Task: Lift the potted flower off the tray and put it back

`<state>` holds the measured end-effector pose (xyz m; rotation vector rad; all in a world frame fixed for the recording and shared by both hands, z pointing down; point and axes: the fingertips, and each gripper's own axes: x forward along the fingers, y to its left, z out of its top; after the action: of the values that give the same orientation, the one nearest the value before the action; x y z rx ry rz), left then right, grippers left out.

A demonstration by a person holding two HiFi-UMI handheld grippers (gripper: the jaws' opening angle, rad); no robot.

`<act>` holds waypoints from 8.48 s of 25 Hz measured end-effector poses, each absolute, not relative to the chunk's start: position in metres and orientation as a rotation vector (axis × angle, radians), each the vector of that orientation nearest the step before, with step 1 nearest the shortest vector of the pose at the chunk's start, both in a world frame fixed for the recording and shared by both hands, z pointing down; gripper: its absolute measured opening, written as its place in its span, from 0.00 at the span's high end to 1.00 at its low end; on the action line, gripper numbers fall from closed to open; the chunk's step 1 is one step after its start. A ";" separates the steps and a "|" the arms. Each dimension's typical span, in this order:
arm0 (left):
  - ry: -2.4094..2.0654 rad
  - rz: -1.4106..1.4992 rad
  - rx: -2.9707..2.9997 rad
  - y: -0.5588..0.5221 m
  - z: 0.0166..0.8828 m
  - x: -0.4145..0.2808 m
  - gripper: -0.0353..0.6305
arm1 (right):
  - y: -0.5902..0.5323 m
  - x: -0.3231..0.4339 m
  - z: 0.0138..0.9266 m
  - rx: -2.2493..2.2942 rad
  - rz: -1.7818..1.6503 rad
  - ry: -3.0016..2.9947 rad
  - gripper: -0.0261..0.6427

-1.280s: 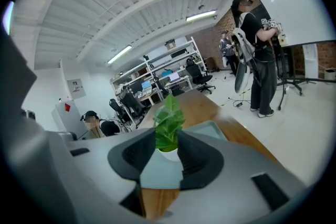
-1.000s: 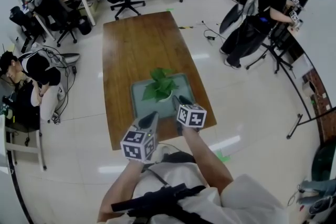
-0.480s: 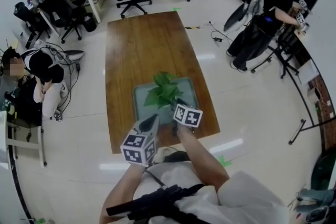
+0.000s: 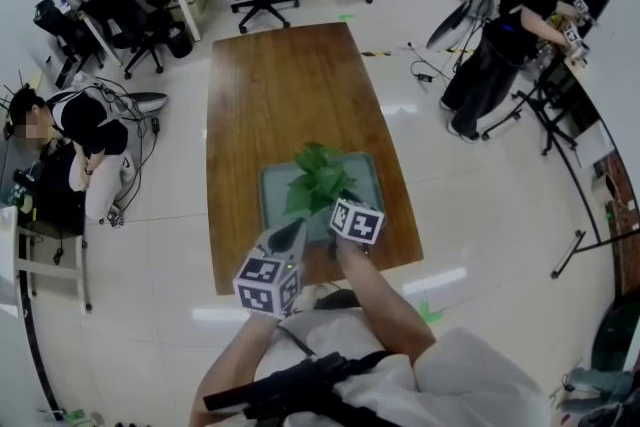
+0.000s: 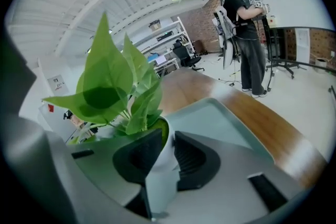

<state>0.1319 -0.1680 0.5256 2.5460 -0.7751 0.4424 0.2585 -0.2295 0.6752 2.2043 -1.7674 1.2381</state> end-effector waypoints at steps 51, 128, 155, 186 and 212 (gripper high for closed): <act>-1.410 0.245 2.088 -0.181 0.542 -0.123 0.95 | -0.315 0.014 0.672 1.599 1.037 -2.111 0.91; -0.894 0.204 2.412 -0.085 0.500 -0.048 0.95 | -0.074 0.067 0.521 1.938 0.865 -2.287 0.96; -1.238 0.168 2.191 -0.181 0.535 -0.045 0.95 | -0.282 0.019 0.655 1.389 1.158 -2.267 0.70; -1.324 0.165 2.148 -0.174 0.529 -0.068 0.95 | -0.308 0.013 0.676 1.503 1.214 -2.204 0.88; -1.007 0.238 2.303 -0.189 0.534 0.015 0.95 | -0.266 0.240 0.668 2.097 1.244 -1.910 0.89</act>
<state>0.0147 -0.1893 0.5342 2.3025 -1.0075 0.2380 0.2396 -0.2663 0.6676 2.0973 -1.9099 1.2438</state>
